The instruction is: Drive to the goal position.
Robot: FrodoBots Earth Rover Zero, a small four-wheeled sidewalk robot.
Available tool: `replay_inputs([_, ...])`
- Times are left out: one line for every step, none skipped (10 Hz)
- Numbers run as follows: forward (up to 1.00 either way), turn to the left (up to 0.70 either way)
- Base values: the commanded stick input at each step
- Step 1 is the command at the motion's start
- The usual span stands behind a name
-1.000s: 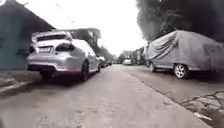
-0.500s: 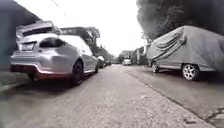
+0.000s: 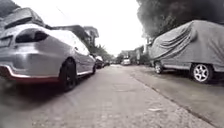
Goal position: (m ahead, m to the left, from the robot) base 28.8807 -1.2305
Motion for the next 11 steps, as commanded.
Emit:
replay_inputs([1.0,0.0])
replay_inputs([1.0,0.0])
replay_inputs([1.0,0.0])
replay_inputs([1.0,0.0])
replay_inputs([1.0,0.0])
replay_inputs([1.0,0.0])
replay_inputs([1.0,0.0])
replay_inputs([1.0,0.0])
replay_inputs([1.0,0.0])
replay_inputs([1.0,0.0])
replay_inputs([1.0,0.0])
